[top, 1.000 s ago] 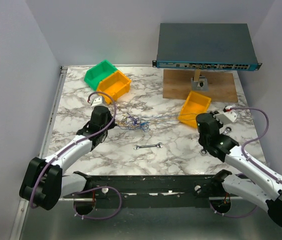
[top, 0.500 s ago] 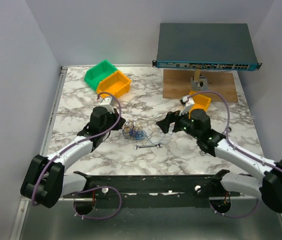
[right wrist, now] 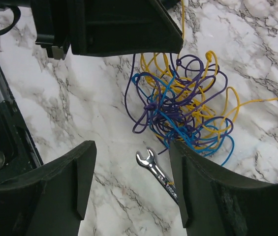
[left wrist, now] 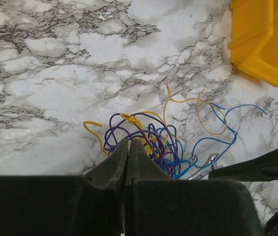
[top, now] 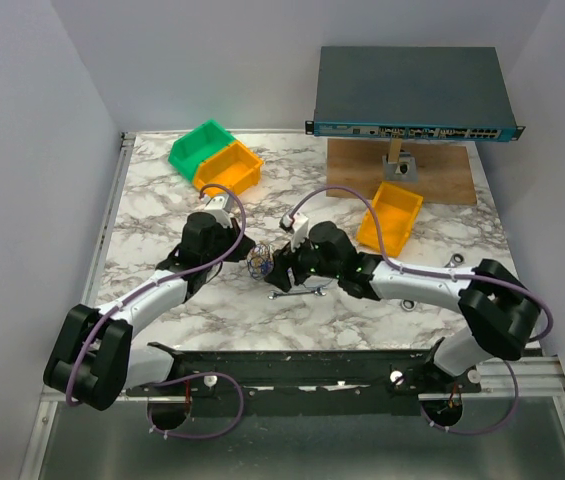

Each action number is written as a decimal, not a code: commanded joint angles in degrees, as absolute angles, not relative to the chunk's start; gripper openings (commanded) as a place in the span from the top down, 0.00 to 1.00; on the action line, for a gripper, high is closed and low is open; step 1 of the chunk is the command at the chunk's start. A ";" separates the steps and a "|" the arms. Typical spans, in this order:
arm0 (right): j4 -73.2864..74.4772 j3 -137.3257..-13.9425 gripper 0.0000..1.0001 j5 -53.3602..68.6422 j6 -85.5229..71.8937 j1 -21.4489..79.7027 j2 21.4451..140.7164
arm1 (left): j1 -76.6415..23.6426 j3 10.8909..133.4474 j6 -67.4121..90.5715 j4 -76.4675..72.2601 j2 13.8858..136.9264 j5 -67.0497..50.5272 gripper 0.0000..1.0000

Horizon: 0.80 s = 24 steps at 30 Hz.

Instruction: Untangle the cables

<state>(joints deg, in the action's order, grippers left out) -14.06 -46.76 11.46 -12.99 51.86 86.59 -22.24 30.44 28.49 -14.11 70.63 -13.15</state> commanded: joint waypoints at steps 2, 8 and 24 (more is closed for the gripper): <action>-17.10 -50.81 0.56 4.42 -13.23 54.42 92.10 | -22.15 31.22 27.41 -16.31 70.09 -15.18 1.00; -18.32 -50.12 0.99 -6.89 -17.75 54.40 89.54 | -22.15 31.50 26.99 -14.52 69.23 -12.58 1.00; -1.64 -36.32 0.99 -70.33 -32.17 51.76 57.63 | -21.80 31.97 32.23 -3.89 65.24 9.89 1.00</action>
<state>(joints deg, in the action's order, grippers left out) -10.85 -38.04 -47.09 -26.28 53.87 64.27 -22.26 31.48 29.43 -8.34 67.29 -1.69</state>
